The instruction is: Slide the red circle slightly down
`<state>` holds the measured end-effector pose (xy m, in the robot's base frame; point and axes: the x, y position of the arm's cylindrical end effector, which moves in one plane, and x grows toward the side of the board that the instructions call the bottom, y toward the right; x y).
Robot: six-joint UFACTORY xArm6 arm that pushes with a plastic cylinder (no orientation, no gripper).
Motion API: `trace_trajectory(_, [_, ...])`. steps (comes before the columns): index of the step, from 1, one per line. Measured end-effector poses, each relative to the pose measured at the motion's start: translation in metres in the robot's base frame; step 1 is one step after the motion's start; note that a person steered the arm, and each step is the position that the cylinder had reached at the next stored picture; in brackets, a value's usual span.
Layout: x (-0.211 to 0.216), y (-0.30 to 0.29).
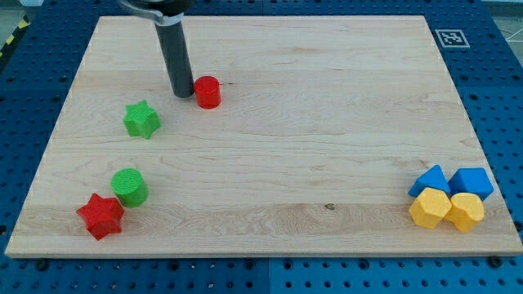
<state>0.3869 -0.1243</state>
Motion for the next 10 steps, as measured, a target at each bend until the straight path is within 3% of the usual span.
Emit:
trace_trajectory(2, [0.011,0.044])
trace_trajectory(4, [-0.017,0.027])
trace_trajectory(7, [-0.037,0.073])
trace_trajectory(10, [-0.026,0.099])
